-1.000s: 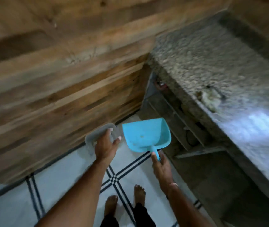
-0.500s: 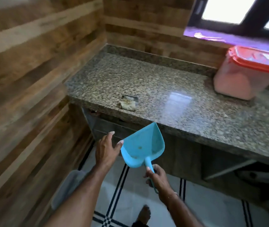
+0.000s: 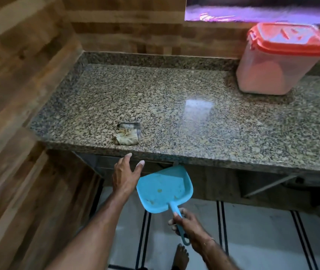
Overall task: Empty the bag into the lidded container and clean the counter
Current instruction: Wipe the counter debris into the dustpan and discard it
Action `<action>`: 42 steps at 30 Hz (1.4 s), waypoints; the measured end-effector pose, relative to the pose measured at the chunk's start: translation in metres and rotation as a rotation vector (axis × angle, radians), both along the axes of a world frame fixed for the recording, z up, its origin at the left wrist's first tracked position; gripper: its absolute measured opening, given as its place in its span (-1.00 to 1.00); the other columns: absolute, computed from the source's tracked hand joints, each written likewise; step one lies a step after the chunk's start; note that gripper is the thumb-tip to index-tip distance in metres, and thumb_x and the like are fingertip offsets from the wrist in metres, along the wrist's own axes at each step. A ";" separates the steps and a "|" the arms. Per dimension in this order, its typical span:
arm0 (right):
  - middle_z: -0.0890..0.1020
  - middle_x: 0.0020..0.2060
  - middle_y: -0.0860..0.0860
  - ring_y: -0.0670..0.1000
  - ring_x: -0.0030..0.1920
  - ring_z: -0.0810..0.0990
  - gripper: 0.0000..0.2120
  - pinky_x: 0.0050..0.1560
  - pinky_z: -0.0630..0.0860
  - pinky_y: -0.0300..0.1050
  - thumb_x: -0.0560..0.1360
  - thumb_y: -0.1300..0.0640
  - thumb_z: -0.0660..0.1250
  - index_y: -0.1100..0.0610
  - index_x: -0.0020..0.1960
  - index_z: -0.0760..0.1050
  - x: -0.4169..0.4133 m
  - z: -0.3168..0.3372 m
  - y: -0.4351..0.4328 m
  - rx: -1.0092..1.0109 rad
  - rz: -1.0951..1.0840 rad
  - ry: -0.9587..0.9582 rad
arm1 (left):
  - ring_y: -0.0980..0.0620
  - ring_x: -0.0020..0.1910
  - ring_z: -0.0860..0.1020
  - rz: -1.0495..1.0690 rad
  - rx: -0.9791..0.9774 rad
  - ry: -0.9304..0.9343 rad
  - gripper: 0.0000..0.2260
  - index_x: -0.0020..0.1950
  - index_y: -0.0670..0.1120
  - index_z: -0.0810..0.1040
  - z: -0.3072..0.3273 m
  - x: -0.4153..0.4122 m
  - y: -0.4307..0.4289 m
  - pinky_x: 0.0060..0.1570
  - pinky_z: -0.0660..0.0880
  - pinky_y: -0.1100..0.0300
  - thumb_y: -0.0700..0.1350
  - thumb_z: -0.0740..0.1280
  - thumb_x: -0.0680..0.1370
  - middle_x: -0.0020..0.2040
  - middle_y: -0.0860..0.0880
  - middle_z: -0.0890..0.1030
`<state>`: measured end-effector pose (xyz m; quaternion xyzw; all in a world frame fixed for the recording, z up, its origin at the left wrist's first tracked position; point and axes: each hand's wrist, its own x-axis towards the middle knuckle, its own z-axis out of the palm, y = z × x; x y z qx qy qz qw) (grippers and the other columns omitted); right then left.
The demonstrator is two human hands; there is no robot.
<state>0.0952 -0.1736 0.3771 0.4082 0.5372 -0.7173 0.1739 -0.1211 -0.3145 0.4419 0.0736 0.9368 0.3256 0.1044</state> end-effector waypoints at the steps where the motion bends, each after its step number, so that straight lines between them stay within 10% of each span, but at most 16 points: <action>1: 0.70 -0.21 0.08 -0.06 -0.34 0.56 -0.76 -0.29 0.48 -0.22 0.69 0.12 0.27 0.25 0.27 0.46 -0.006 -0.002 0.001 0.002 0.000 -0.005 | -0.18 0.44 0.39 0.002 -0.007 0.006 -0.42 0.53 -0.08 0.42 -0.001 -0.013 0.004 0.34 0.41 -0.09 0.19 0.35 0.59 0.45 -0.14 0.48; 11: 0.69 -0.08 0.10 -0.04 -0.27 0.60 -0.82 -0.26 0.55 -0.27 0.68 0.19 0.28 0.24 0.23 0.52 -0.048 -0.009 0.000 0.107 -0.090 -0.054 | -0.21 0.40 0.35 -0.216 -0.393 0.120 -0.44 0.56 0.01 0.38 -0.028 -0.152 0.025 0.26 0.43 -0.10 0.14 0.36 0.60 0.53 -0.13 0.30; 14: 0.67 -0.14 0.11 -0.05 -0.36 0.58 -0.79 -0.35 0.48 -0.25 0.68 0.25 0.25 0.36 0.25 0.47 -0.050 -0.017 -0.013 0.132 -0.127 -0.110 | -0.14 0.26 0.40 -0.279 -0.394 0.145 -0.49 0.51 0.04 0.45 -0.034 -0.159 0.023 0.02 0.41 0.06 0.10 0.41 0.58 0.40 -0.10 0.34; 23: 0.70 -0.14 0.11 -0.05 -0.34 0.60 -0.78 -0.34 0.47 -0.27 0.68 0.21 0.27 0.35 0.24 0.47 -0.053 -0.021 -0.038 0.089 -0.237 -0.161 | -0.07 0.21 0.41 -0.290 -0.231 0.161 -0.60 0.39 0.04 0.57 -0.036 -0.182 0.021 0.17 0.31 -0.03 0.11 0.41 0.58 0.24 -0.03 0.59; 29: 0.72 -0.12 0.15 -0.02 -0.32 0.62 -0.82 -0.24 0.50 -0.17 0.67 0.23 0.29 0.30 0.21 0.52 -0.038 -0.017 -0.027 0.072 -0.342 -0.149 | -0.03 0.11 0.32 -0.473 -0.512 0.337 -0.52 0.45 0.02 0.46 -0.037 -0.187 0.033 0.10 0.36 0.09 0.22 0.31 0.60 0.21 -0.09 0.38; 35: 0.75 -0.09 0.14 -0.02 -0.27 0.65 -0.85 -0.19 0.53 -0.21 0.66 0.19 0.32 0.23 0.18 0.55 -0.015 -0.022 -0.009 0.082 -0.407 -0.128 | -0.02 0.03 0.41 -0.507 -0.377 0.176 -0.26 0.59 -0.16 0.24 -0.040 -0.154 0.086 -0.11 0.44 0.14 0.21 0.38 0.57 0.25 -0.13 0.40; 42: 0.72 -0.13 0.12 0.00 -0.28 0.62 -0.83 -0.29 0.51 -0.25 0.67 0.22 0.29 0.29 0.20 0.51 0.008 -0.033 0.021 0.062 -0.409 -0.117 | 0.08 -0.29 0.43 -0.314 -0.087 0.089 -0.74 0.26 -0.15 0.53 -0.038 -0.134 0.122 -0.43 0.35 0.25 -0.01 0.27 0.69 -0.09 -0.02 0.48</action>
